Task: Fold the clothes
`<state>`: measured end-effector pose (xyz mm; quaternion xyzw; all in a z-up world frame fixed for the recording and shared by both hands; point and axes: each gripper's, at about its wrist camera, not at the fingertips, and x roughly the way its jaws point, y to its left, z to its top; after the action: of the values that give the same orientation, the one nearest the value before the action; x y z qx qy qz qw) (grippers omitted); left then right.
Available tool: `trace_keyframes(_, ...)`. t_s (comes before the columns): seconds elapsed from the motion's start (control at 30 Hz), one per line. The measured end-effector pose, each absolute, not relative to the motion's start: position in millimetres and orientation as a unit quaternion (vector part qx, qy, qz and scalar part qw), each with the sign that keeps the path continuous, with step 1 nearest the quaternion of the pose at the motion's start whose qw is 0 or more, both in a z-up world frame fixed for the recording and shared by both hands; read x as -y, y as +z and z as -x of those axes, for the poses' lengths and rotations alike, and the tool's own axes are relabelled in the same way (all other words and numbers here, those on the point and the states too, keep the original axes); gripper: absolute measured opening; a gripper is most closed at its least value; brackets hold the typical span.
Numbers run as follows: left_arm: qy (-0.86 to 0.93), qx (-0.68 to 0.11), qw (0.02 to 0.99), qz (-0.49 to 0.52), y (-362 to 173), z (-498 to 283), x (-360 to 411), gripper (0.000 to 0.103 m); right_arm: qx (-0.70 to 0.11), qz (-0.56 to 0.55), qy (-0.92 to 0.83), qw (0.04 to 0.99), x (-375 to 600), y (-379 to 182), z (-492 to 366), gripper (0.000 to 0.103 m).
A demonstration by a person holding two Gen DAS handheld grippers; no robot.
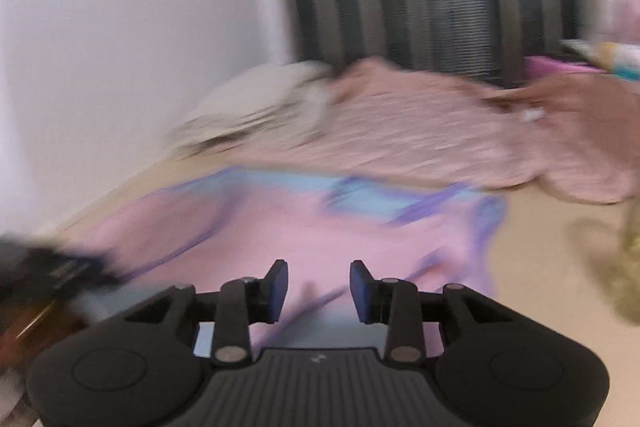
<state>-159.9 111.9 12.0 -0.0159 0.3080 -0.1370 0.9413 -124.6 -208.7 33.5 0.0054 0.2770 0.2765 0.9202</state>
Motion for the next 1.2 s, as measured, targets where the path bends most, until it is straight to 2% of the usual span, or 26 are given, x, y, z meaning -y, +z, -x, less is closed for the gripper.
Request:
trace_keyframes(0.1, -0.143, -0.315, 0.938, 0.001, 8, 162, -107, 0.049, -0.283, 0.027, 0.324, 0.902, 196, 27, 150, 0.031)
trace_keyframes(0.13, -0.135, -0.317, 0.939, -0.005, 6, 161, -106, 0.040, -0.285, 0.031, 0.330, 0.900, 192, 23, 153, 0.030)
trace_keyframes(0.17, -0.128, -0.318, 0.939, -0.009, 4, 160, -105, 0.037, -0.293, 0.027, 0.330, 0.897, 188, 19, 153, 0.022)
trace_keyframes(0.2, -0.124, -0.317, 0.940, -0.012, 4, 160, -104, 0.033, -0.302, 0.026, 0.324, 0.896, 186, 15, 151, 0.000)
trace_keyframes(0.53, -0.111, -0.311, 0.944, -0.022, 3, 159, -106, 0.029, -0.291, 0.014, 0.266, 0.919, 215, 19, 147, 0.003)
trace_keyframes(0.63, -0.112, -0.310, 0.944, -0.027, 3, 159, -106, 0.030, -0.300, 0.016, 0.242, 0.923, 215, 16, 143, 0.013)
trace_keyframes(0.67, -0.113, -0.310, 0.944, -0.027, 3, 160, -106, 0.031, -0.292, 0.004, 0.233, 0.928, 218, 17, 141, 0.023)
trace_keyframes(0.7, -0.113, -0.310, 0.944, -0.027, 3, 160, -106, 0.033, -0.284, -0.006, 0.223, 0.933, 220, 18, 138, 0.029)
trace_keyframes(0.87, -0.113, -0.307, 0.944, -0.033, 2, 161, -102, 0.039, -0.255, 0.009, 0.115, 0.960, 226, 21, 102, 0.029)
trace_keyframes(1.03, -0.110, -0.306, 0.945, -0.031, 1, 161, -102, 0.040, -0.288, -0.027, 0.072, 0.955, 229, 11, 61, 0.028)
trace_keyframes(1.1, -0.110, -0.306, 0.945, -0.030, 1, 161, -102, 0.040, -0.298, -0.028, 0.069, 0.952, 226, 7, 58, 0.004)
trace_keyframes(1.2, -0.110, -0.306, 0.945, -0.029, 1, 161, -102, 0.040, -0.280, -0.082, 0.064, 0.954, 238, 13, 70, 0.003)
